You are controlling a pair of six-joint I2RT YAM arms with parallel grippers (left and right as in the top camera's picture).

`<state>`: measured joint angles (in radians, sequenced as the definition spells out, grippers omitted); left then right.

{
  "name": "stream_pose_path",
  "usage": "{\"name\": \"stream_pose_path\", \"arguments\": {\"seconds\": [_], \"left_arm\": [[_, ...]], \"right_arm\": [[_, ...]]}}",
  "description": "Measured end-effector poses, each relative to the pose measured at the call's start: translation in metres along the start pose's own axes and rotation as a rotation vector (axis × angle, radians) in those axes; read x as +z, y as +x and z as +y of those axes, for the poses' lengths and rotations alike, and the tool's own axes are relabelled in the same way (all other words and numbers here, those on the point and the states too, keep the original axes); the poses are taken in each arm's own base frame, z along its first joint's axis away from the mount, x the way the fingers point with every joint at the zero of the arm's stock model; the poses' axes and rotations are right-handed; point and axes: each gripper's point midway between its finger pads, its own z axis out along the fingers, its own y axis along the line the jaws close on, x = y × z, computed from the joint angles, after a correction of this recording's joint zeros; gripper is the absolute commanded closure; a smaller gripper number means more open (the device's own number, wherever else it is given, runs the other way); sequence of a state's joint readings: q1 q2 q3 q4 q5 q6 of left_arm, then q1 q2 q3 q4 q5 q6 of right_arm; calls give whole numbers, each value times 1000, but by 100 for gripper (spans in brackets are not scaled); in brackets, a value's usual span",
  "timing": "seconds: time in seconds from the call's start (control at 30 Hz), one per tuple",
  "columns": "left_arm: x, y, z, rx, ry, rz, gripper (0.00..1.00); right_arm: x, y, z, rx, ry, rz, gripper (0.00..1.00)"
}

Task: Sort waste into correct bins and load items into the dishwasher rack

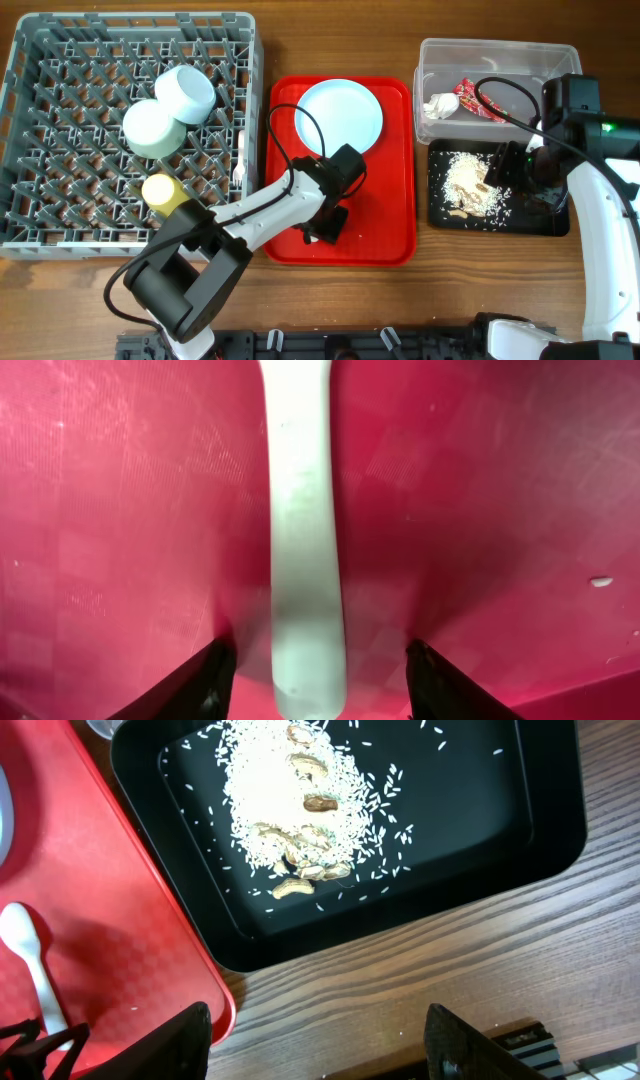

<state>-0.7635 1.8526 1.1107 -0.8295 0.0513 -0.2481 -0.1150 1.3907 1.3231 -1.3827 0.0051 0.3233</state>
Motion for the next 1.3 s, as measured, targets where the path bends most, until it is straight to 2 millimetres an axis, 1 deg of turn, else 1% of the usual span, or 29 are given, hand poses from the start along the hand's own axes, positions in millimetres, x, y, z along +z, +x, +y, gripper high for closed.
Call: {"name": "stream_pose_path", "arguments": {"seconds": [0.07,0.1,0.13,0.2,0.23,0.27,0.3,0.37,0.43,0.47,0.5,0.57,0.7,0.73,0.77,0.8,0.83,0.87,0.93,0.97,1.03,1.07,1.1,1.13,1.2,1.27,1.3], "left_arm": [[0,1,0,3,-1,1,58],[0,1,0,5,-1,1,59],[0,1,1,3,-2,3,62],[1,2,1,2,-1,4,71],[1,2,1,6,-1,4,80],[1,2,0,4,1,4,86],[1,2,0,2,2,6,88],[0,2,-1,3,7,6,96],[-2,2,-3,5,18,5,96],[-18,-7,-9,6,51,-50,96],[-20,-9,-10,7,56,-62,96],[0,7,-4,3,30,17,96],[1,9,-3,2,27,24,96],[1,8,-3,2,28,24,96],[1,8,-3,3,28,24,93],[1,9,-3,2,27,27,75],[0,9,-3,2,27,28,73],[-7,0,-6,4,34,5,67],[-19,-21,-14,4,56,-64,60],[-29,-43,-21,6,83,-144,51],[-42,-73,-32,-28,128,-262,56],[-46,-84,-35,-62,148,-304,49],[-49,-92,-37,-86,157,-339,48],[-51,-97,-35,-108,149,-359,50],[-53,-106,-21,-190,84,-411,49],[-55,-113,-11,-231,39,-447,47],[-54,-114,-8,-239,23,-453,42]], "right_arm": [[0,1,0,0,1,3,32],[0,1,0,0,2,5,31],[0,1,0,0,2,6,31],[0,2,-1,0,2,6,32],[0,1,0,0,2,6,31],[0,2,-1,0,2,6,31],[0,2,-1,0,2,7,31],[0,2,-1,-3,2,6,32],[0,2,-1,-3,2,6,31],[0,1,0,-3,2,6,32],[0,2,-1,-3,2,7,31],[0,2,-1,-3,2,7,31],[0,2,-1,-3,2,7,31],[0,2,-1,-3,2,7,31],[0,2,-1,-3,2,7,32],[0,2,-1,-3,2,7,32],[0,2,-1,-3,2,7,31],[0,2,-1,-3,2,7,31],[0,2,-1,-3,2,7,31],[0,2,-1,-3,2,7,31],[0,2,-1,-3,2,7,32],[0,2,-1,-3,2,7,31],[0,2,-1,-3,2,7,31],[0,2,-1,-3,2,7,31],[0,2,-1,-3,2,7,32],[0,2,-1,-3,2,7,31],[0,2,-1,-3,2,7,31]]}}
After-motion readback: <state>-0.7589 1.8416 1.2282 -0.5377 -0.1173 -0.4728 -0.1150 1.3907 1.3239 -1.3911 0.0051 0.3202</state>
